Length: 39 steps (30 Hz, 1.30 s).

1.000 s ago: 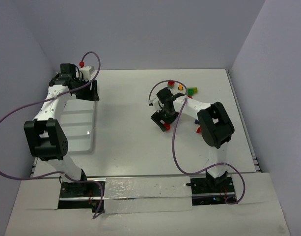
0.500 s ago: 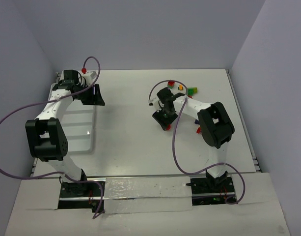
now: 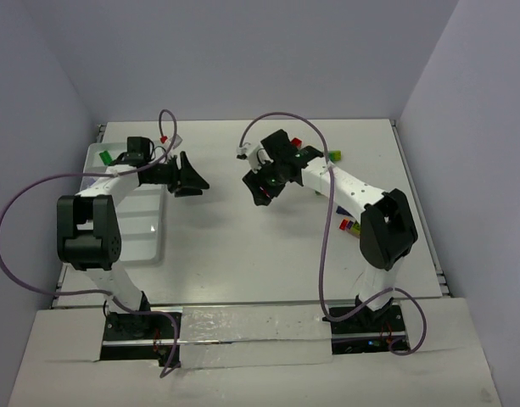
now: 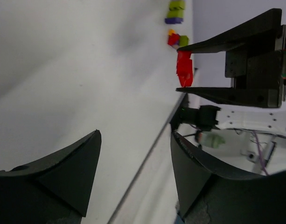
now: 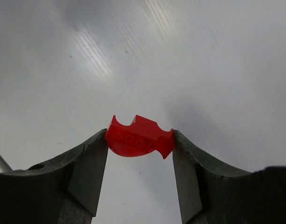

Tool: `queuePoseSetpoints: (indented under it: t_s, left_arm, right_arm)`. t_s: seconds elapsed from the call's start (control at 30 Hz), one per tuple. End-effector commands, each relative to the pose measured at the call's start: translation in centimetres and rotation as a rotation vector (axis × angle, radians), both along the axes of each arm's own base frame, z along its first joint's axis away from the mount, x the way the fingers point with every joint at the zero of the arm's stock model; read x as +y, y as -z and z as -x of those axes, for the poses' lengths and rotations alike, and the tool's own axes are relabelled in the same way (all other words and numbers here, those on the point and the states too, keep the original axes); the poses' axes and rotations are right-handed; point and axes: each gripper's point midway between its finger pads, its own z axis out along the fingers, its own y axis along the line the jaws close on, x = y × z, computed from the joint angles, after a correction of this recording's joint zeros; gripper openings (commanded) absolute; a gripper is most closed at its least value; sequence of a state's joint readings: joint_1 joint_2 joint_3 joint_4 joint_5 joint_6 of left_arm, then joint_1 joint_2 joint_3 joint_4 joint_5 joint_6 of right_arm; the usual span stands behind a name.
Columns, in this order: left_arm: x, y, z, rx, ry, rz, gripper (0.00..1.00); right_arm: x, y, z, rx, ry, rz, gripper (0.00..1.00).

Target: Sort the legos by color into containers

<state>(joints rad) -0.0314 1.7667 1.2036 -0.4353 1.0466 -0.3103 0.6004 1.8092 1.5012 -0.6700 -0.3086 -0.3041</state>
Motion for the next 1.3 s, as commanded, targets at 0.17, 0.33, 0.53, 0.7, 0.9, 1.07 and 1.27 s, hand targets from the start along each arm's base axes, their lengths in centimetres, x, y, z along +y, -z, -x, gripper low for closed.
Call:
queuePoseSetpoints:
  t_s: [0.17,0.33,0.53,0.7,0.9,1.07,1.27]
  left_arm:
    - [-6.0,-4.1,2.3,-0.008,0.185,0.209,0.72]
    - [-7.3,-4.4,2.8,-0.01,0.199,0.221,0.73]
    - [-8.5,-4.2,3.8,0.011,0.23,0.236,0.71]
    - [-9.5,-4.4,4.4,0.018,0.259,0.245,0.7]
    - [-10.3,-4.1,5.3,0.04,0.285,0.252,0.61]
    - [-10.2,-3.8,6.0,0.058,0.294,0.255,0.32]
    - [-8.5,-3.7,5.6,0.03,0.263,0.227,0.0]
  right_arm:
    - [5.7,-5.4,2.1,-0.043,-0.116,-0.137,0.52]
    - [6.8,-6.0,2.8,-0.046,-0.149,-0.151,0.52]
    - [7.3,-5.8,3.1,-0.044,-0.16,-0.148,0.52]
    - [7.5,-5.7,3.0,-0.049,-0.162,-0.145,0.52]
    - [7.7,-5.7,2.8,-0.062,-0.163,-0.136,0.52]
    - [7.5,-5.7,2.3,-0.08,-0.138,-0.125,0.52]
    - [7.0,-6.2,2.1,-0.098,-0.115,-0.113,0.74]
